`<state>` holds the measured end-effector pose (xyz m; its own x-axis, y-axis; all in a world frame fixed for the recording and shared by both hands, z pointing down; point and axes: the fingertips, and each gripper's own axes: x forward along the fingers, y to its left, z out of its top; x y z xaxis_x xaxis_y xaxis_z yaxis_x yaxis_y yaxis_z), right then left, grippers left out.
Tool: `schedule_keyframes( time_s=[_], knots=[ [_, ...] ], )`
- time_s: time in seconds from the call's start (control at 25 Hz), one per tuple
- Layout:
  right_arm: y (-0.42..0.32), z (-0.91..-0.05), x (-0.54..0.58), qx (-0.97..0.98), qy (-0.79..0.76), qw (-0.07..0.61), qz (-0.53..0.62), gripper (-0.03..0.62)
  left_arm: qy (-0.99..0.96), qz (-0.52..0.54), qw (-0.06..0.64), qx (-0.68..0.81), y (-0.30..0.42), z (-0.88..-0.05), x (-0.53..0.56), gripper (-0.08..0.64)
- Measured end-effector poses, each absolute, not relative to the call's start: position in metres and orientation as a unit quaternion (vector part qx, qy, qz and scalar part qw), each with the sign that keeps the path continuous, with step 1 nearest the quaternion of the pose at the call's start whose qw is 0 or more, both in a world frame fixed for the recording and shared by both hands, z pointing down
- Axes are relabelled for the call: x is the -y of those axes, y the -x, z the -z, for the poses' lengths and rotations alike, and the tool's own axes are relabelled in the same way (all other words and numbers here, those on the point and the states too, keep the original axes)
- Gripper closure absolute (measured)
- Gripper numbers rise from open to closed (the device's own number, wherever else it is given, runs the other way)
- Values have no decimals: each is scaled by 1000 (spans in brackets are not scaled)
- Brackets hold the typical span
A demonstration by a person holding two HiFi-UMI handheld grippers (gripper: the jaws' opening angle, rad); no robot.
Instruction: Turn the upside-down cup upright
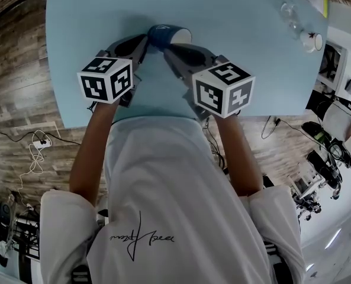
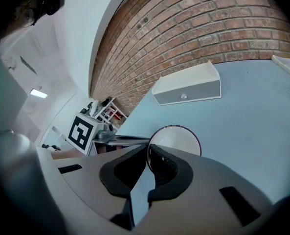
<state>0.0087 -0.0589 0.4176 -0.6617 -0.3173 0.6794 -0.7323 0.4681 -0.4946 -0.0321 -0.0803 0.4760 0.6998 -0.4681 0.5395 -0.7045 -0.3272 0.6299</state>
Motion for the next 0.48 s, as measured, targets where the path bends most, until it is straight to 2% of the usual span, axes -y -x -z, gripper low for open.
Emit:
schedule_keyframes(
  time_s=[0.48],
  knots=[
    [5,-419,65,815,-302,235,-436,569,-800,-132,457,365,39,-476,77,551]
  ],
)
